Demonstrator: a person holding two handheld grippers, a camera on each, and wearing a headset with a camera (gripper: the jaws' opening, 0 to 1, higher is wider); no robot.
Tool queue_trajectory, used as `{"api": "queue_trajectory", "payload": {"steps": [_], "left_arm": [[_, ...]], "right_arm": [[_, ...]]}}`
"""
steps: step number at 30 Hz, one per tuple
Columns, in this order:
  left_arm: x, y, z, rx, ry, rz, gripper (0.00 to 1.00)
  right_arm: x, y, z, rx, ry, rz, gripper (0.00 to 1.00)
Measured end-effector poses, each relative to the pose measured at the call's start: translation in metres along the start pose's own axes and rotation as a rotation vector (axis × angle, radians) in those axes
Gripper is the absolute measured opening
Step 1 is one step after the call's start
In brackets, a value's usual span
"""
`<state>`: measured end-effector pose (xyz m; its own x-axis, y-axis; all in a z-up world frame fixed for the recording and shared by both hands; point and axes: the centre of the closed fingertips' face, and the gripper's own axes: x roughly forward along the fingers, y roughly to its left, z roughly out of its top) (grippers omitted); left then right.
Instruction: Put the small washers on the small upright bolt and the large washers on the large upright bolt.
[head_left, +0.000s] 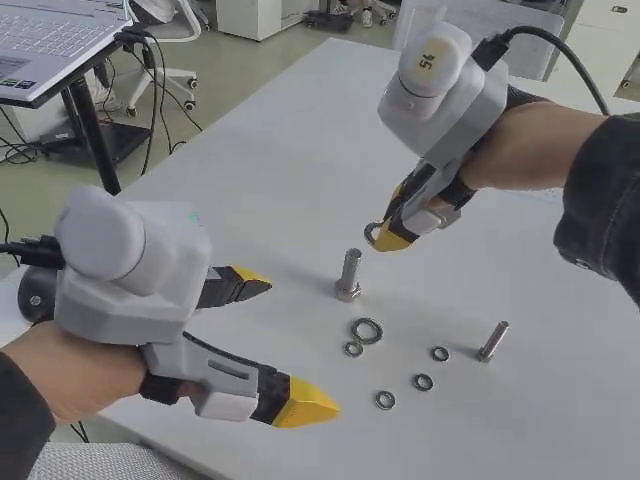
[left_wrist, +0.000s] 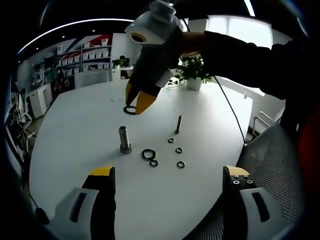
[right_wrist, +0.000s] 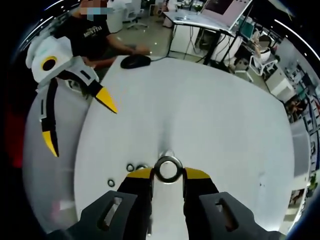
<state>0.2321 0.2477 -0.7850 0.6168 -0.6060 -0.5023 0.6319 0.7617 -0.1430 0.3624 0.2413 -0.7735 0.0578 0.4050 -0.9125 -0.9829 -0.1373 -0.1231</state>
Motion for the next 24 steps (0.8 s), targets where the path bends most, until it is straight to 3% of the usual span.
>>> {"api": "queue_trajectory", "payload": {"steps": [24], "left_arm": [[-0.001, 0.001, -0.005, -0.008, 0.007, -0.004, 0.88]], "right_arm": [[0.038, -0.001, 0.006, -0.030, 0.056, 0.074, 0.23]]}}
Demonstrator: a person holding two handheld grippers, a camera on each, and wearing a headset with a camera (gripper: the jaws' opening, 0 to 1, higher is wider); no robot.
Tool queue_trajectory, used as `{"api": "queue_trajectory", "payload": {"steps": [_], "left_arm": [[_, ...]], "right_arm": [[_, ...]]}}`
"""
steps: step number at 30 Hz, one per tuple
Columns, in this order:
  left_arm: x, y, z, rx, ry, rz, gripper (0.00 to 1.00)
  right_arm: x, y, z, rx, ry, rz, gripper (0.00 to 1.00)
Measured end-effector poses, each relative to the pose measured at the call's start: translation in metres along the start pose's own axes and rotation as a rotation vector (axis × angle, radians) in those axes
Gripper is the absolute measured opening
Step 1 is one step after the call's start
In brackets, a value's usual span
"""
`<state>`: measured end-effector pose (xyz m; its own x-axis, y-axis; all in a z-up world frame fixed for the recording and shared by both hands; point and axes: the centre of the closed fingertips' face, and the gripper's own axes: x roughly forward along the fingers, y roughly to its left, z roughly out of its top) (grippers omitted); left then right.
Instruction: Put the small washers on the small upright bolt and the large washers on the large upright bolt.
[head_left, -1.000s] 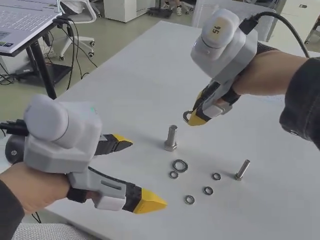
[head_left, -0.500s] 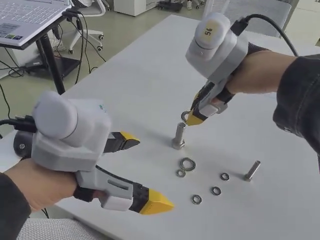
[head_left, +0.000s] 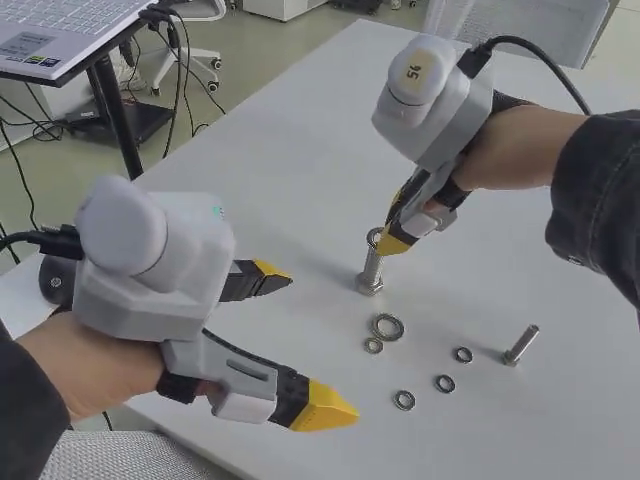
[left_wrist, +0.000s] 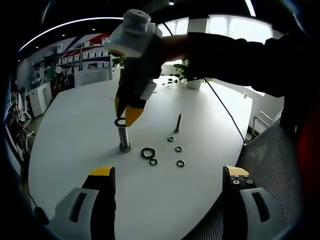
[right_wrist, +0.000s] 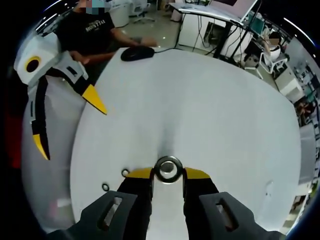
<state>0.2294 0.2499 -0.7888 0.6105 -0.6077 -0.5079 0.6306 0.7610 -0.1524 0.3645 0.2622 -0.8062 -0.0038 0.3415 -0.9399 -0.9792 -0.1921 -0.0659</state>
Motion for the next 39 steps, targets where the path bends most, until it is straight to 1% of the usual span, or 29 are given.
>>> {"api": "queue_trajectory", "payload": {"steps": [9, 16, 22, 28, 31, 39], "left_arm": [[0.000, 0.002, 0.001, -0.002, -0.002, 0.005, 0.88], [0.000, 0.003, 0.001, -0.005, -0.004, 0.007, 0.88], [0.000, 0.003, 0.001, -0.007, -0.001, 0.006, 0.88], [0.000, 0.003, 0.000, -0.007, 0.002, 0.006, 0.88], [0.000, 0.002, 0.000, -0.007, 0.004, 0.005, 0.88], [0.001, 0.002, -0.001, -0.009, 0.009, 0.004, 0.88]], "right_arm": [[0.007, 0.003, -0.002, -0.007, 0.018, 0.017, 0.23], [0.012, 0.000, -0.002, -0.006, 0.022, 0.031, 0.23], [0.018, 0.003, -0.005, -0.005, 0.031, 0.039, 0.23], [0.026, 0.004, -0.011, 0.006, 0.040, 0.046, 0.23], [0.029, 0.004, -0.011, 0.017, 0.032, 0.049, 0.23], [0.044, 0.006, -0.017, 0.022, 0.044, 0.055, 0.23]]}}
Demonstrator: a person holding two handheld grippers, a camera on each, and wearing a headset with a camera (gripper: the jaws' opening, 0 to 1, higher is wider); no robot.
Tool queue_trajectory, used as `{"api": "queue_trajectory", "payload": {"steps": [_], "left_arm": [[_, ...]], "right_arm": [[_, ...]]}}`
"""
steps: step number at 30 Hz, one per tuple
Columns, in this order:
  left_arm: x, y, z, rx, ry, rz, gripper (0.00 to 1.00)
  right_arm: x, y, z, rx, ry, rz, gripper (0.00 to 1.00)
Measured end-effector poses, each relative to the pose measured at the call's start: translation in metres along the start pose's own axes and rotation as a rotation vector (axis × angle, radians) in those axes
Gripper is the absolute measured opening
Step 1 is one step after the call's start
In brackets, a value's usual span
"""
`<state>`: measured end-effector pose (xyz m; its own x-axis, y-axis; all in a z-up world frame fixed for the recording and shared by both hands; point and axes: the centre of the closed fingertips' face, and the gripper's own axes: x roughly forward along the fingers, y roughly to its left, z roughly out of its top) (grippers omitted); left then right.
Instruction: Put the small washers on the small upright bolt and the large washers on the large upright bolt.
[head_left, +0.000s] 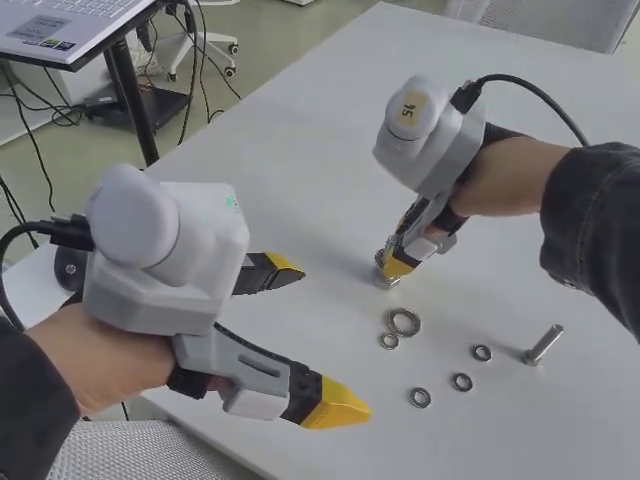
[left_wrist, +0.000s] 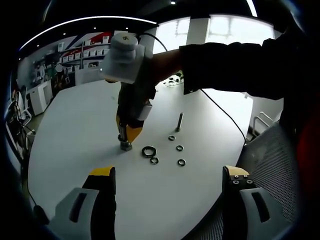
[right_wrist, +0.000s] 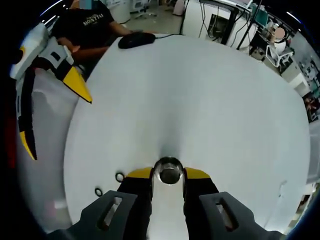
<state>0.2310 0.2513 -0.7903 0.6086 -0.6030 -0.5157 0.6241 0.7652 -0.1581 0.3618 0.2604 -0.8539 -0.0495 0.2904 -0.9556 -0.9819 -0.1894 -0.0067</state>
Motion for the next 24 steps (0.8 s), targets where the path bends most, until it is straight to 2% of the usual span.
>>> {"api": "queue_trajectory", "payload": {"steps": [8, 24], "left_arm": [[0.000, 0.000, -0.001, -0.005, 0.001, 0.002, 0.88], [-0.001, 0.000, -0.003, -0.008, 0.005, 0.001, 0.88]], "right_arm": [[0.012, -0.001, -0.001, 0.006, 0.006, 0.009, 0.23], [0.013, 0.004, -0.001, 0.013, 0.007, 0.027, 0.24]]}}
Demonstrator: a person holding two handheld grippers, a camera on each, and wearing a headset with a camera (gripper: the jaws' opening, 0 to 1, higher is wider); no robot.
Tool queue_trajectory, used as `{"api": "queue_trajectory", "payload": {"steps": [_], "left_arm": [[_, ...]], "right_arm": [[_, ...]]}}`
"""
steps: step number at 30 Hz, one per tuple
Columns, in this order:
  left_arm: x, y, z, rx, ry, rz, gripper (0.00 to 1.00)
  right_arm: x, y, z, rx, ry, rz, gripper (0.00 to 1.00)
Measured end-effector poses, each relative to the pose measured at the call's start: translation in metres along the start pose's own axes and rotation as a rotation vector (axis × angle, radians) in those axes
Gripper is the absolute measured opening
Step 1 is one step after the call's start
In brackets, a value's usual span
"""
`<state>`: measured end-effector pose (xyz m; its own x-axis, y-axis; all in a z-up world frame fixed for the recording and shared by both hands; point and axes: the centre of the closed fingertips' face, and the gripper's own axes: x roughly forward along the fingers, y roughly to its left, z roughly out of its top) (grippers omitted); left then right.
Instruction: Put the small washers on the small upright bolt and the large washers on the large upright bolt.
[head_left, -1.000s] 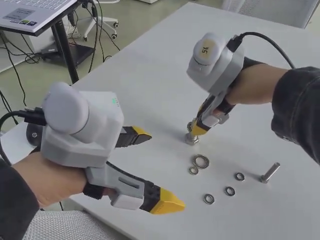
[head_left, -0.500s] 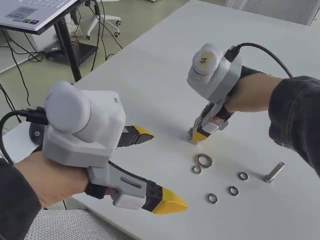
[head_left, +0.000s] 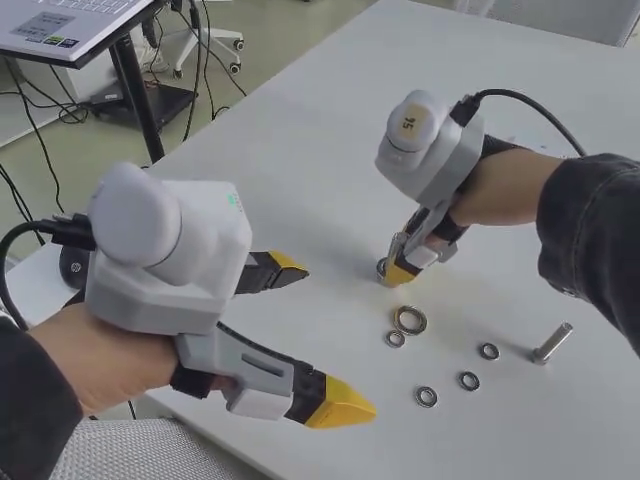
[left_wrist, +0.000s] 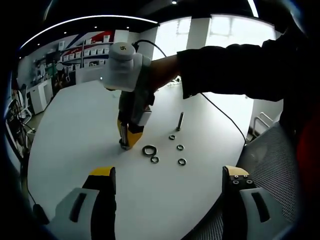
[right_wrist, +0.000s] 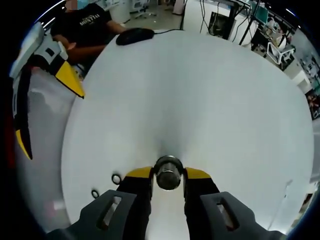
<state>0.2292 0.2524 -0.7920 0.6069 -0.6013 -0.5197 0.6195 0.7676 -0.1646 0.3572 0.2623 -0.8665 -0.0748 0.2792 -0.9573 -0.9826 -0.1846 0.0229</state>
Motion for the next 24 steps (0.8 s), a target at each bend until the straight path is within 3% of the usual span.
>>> {"api": "queue_trajectory", "payload": {"steps": [8, 11, 24], "left_arm": [[0.000, 0.000, 0.001, 0.001, -0.001, 0.002, 0.88], [0.000, -0.001, 0.001, 0.002, -0.001, 0.002, 0.88], [0.000, -0.001, 0.001, 0.006, 0.001, -0.002, 0.88]], "right_arm": [[-0.004, 0.000, 0.001, -0.007, -0.022, -0.004, 0.27], [-0.003, -0.002, -0.001, -0.007, -0.024, -0.005, 0.32], [-0.011, -0.007, -0.012, 0.002, -0.026, -0.008, 0.35]]}}
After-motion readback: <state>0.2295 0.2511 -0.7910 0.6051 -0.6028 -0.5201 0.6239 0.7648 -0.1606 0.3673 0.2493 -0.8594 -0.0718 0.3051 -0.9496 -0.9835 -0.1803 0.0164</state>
